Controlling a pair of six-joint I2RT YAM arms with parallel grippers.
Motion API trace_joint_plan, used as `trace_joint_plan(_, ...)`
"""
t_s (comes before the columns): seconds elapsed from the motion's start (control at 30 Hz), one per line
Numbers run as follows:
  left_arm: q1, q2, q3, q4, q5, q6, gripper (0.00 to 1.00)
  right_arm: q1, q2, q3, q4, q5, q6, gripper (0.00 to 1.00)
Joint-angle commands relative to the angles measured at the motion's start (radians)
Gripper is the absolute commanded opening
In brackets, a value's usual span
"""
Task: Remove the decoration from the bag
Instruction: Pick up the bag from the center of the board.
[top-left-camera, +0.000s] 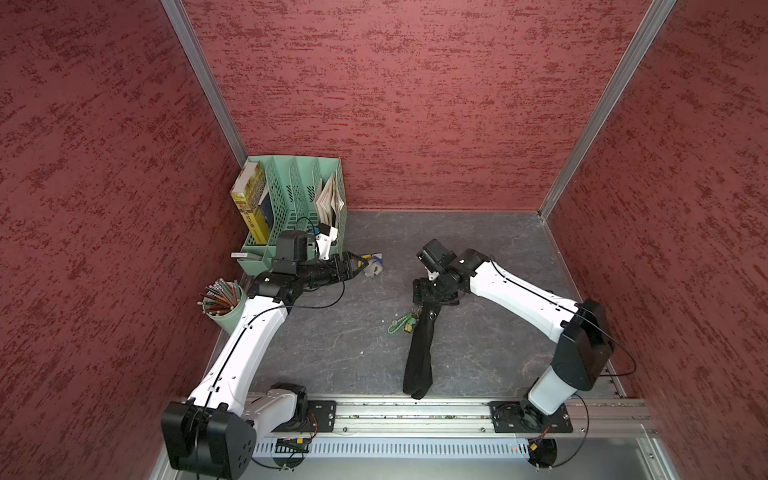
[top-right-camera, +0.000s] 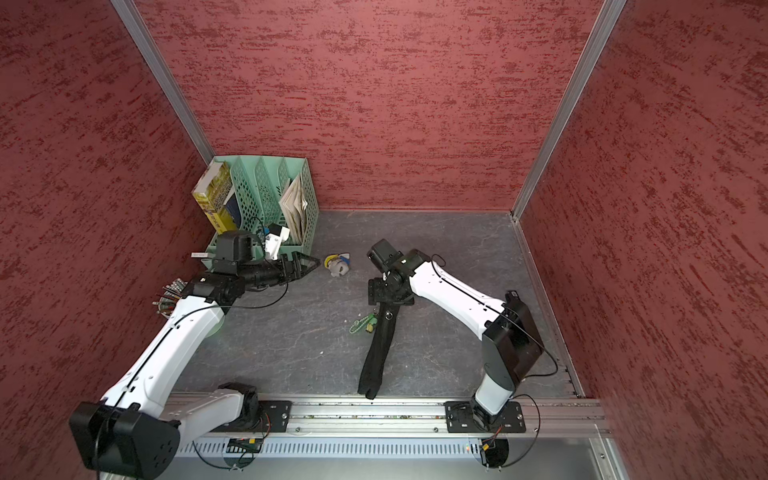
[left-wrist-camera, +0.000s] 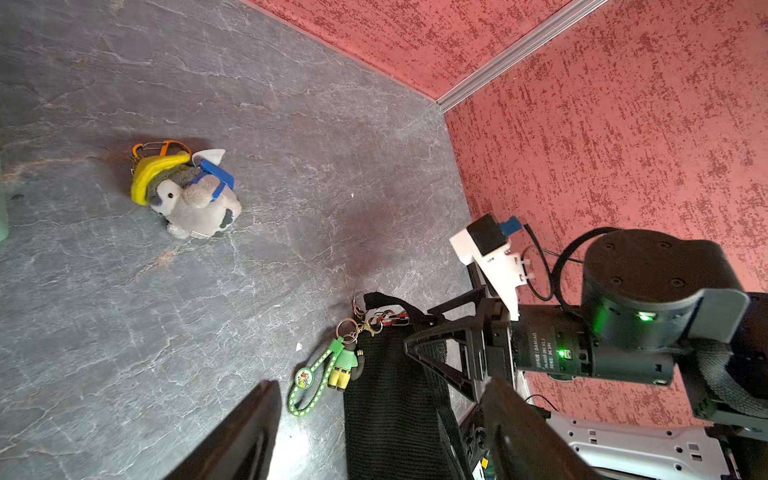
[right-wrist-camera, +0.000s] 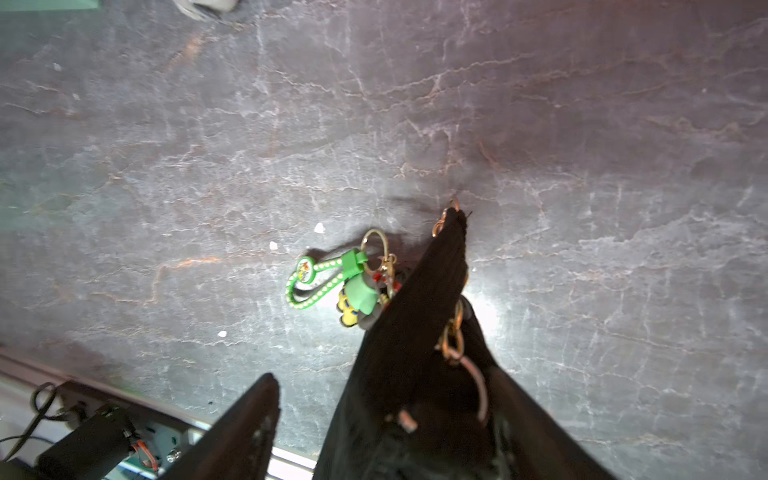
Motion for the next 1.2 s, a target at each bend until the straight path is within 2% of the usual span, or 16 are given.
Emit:
trace_joint_plan(0.0,-0.010,-0.025,-0.005,0.015,0.027,0.007,0.80,0.003,0.021,-0.002,-0.040,0.039,0.011,0.73)
trace_joint_plan(0.07,-0.020,-0.028,-0.006,0.024,0.033,0.000,0.80,0.002,0.024,0.004,-0.059,0.059,0.012,0.73)
trace_joint_plan(0.23,-0.035,-0.029,0.018,0.022,0.029,-0.004,0.80,0.003,0.068,0.012,-0.091,0.072,-0.001,0.79)
trace_joint_plan(0.27,-0.038,-0.028,0.023,0.021,0.029,-0.004,0.80,0.002,0.077,0.012,-0.090,0.065,-0.006,0.79)
trace_joint_plan(0.33,-0.041,-0.027,0.030,0.020,0.028,-0.005,0.80,0.002,0.087,0.014,-0.080,0.060,-0.015,0.72)
trace_joint_plan(0.37,-0.042,-0.027,0.033,0.019,0.027,-0.005,0.80,0.002,0.086,0.017,-0.075,0.060,-0.018,0.65)
trace_joint_plan(0.43,-0.042,-0.027,0.037,0.014,0.026,-0.004,0.80,0.000,0.078,0.042,-0.072,0.064,-0.038,0.45)
trace_joint_plan(0.53,-0.044,-0.028,0.039,0.012,0.026,-0.002,0.80,-0.001,0.054,0.093,-0.063,0.088,-0.093,0.07)
trace_joint_plan(0.57,-0.044,-0.028,0.041,0.012,0.028,-0.002,0.80,-0.002,0.041,0.106,-0.049,0.090,-0.124,0.00)
trace_joint_plan(0.7,-0.042,-0.028,0.049,0.014,0.038,0.010,0.80,-0.003,-0.028,0.122,0.019,0.054,-0.286,0.00)
trace_joint_plan(0.87,-0.054,-0.042,0.063,0.040,0.074,0.065,0.80,-0.012,-0.088,0.149,0.047,-0.084,-0.468,0.00)
trace_joint_plan(1.17,-0.203,-0.126,-0.018,0.238,0.072,0.237,0.80,-0.021,-0.262,0.124,0.134,-0.384,-0.721,0.00)
